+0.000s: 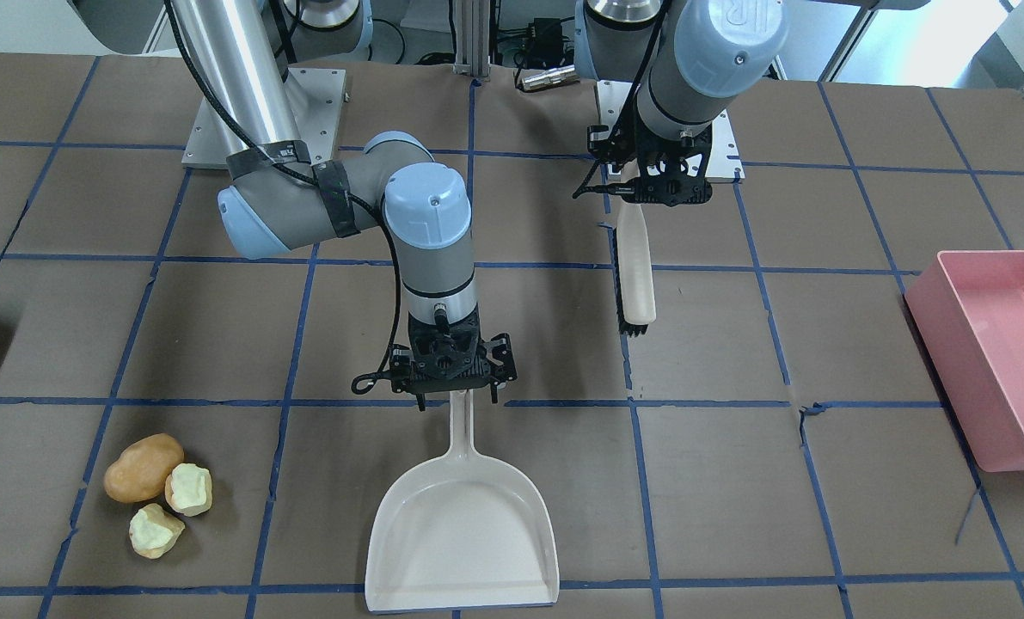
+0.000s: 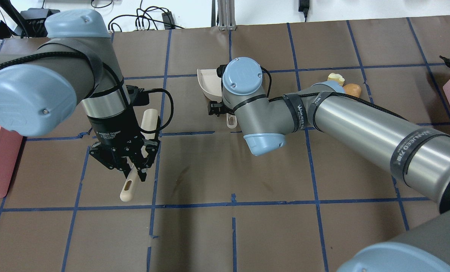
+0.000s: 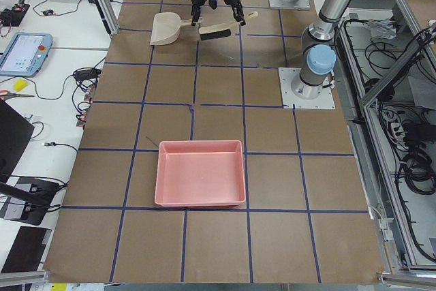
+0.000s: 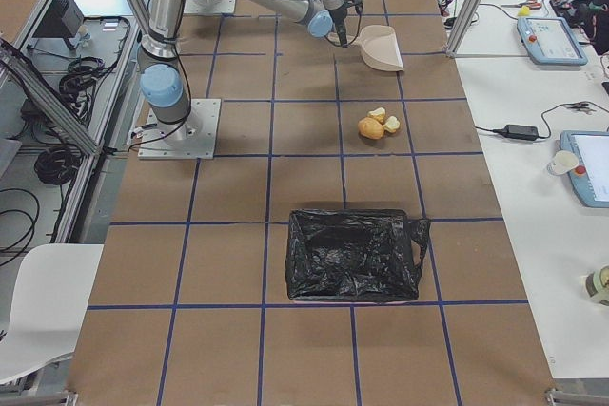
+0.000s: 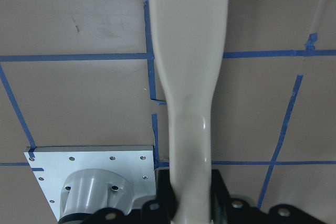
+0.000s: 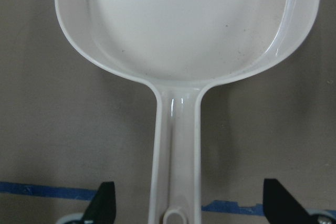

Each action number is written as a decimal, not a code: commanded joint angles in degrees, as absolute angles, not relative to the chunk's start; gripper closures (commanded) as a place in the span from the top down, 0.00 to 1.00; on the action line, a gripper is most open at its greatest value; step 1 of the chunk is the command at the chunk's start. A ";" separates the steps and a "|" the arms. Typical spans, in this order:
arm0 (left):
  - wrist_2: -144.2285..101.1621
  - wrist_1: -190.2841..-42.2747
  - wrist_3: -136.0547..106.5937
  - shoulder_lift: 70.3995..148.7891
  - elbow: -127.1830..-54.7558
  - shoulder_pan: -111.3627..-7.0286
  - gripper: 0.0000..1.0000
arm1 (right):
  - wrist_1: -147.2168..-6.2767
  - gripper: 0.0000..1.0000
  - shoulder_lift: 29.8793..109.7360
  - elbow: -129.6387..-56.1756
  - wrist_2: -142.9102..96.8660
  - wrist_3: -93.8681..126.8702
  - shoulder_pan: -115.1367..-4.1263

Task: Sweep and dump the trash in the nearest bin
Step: 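Carry the dustpan near the potato with the right gripper while the left follows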

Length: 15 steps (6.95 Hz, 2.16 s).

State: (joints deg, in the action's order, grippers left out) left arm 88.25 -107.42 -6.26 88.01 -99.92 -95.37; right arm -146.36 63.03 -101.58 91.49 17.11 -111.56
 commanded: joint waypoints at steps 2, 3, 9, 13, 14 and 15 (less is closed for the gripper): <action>89.21 -107.14 -6.59 86.57 -99.49 -95.18 0.00 | -146.25 0.74 62.84 -101.51 92.28 16.88 -111.88; 88.95 -106.62 -6.42 86.66 -99.93 -95.10 0.00 | -146.25 0.56 62.75 -101.51 92.20 16.61 -111.88; 88.94 -106.70 -4.66 86.57 -100.11 -95.19 0.00 | -134.05 0.01 69.57 -97.41 91.93 11.71 -106.65; 85.81 -99.10 -4.49 91.63 -99.32 -95.80 0.00 | -106.20 0.00 79.35 -91.15 88.50 -20.00 -85.92; 82.30 -95.40 -6.83 95.32 -98.36 -98.85 0.00 | -103.21 0.00 80.50 -90.79 88.51 -32.66 -78.91; 82.18 -92.06 -11.55 97.45 -97.04 -103.14 0.00 | -99.53 0.00 81.73 -90.36 88.59 -43.57 -74.05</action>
